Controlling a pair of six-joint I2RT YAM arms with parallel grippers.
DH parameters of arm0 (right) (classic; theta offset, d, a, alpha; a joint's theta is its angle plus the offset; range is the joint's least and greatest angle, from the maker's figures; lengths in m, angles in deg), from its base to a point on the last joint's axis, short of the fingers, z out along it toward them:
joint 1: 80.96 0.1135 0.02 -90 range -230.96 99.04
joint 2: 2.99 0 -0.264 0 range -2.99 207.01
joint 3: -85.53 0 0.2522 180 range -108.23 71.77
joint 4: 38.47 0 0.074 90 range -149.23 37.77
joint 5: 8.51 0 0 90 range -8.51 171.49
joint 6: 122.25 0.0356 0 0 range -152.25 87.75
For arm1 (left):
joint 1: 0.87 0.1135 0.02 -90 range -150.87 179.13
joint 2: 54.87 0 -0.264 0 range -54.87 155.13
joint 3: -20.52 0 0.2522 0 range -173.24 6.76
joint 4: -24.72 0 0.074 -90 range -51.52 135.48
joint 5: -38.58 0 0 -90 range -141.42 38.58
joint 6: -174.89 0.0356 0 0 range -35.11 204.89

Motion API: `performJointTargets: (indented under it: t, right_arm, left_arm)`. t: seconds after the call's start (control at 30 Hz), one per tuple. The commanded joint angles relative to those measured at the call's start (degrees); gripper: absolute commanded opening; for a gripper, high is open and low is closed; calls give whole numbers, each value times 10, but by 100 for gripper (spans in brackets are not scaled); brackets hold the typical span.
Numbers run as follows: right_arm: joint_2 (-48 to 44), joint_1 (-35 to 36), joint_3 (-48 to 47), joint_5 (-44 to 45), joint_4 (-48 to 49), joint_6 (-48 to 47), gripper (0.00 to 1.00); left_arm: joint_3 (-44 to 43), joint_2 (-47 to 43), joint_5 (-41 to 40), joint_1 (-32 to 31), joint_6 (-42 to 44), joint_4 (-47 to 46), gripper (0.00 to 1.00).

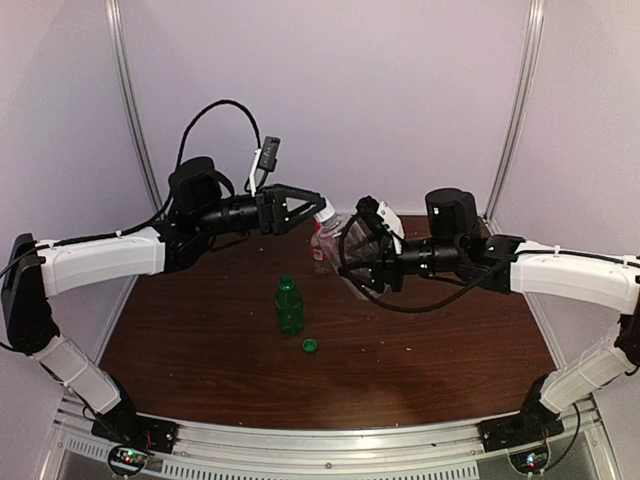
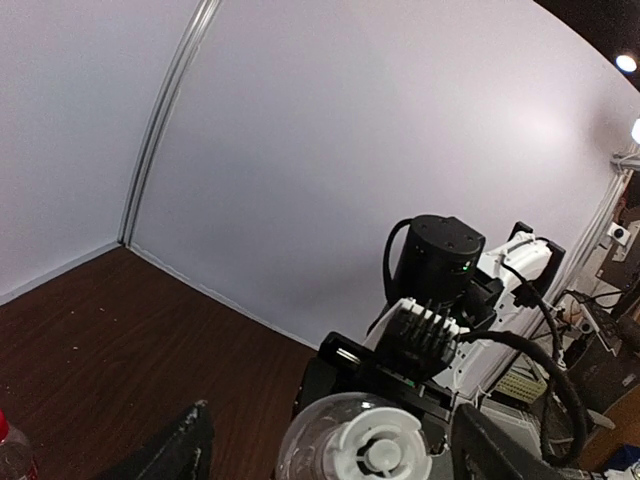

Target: Unscrew the bottle caps

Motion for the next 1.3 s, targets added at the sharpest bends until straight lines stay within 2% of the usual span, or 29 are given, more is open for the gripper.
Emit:
performJointTargets:
  t: [0.0, 0.13, 0.27, 0.5, 1.03, 1.13, 1.27]
  right_arm:
    - [-14, -6, -8, -123, 5, 0, 57]
    - [-2, -7, -18, -198, 5, 8, 57]
    - [13, -7, -32, -250, 7, 20, 57]
    - [32, -8, -44, -299, 27, 45, 57]
    - [40, -13, -46, -304, 50, 74, 56]
    - [37, -13, -45, -283, 44, 71, 54]
    - [28, -15, -47, -204, 18, 56, 53]
  left_arm:
    - [12, -21, 116, 9, 10, -112, 85]
    - [12, -15, 168, 9, 10, -146, 83]
    - [12, -8, 210, 8, 6, -172, 74]
    - [17, 0, 235, 2, 17, -182, 60]
    - [21, 5, 251, -15, 35, -175, 30]
    - [20, 3, 239, -17, 33, -170, 20]
    - [11, -2, 196, -20, 31, -127, 10]
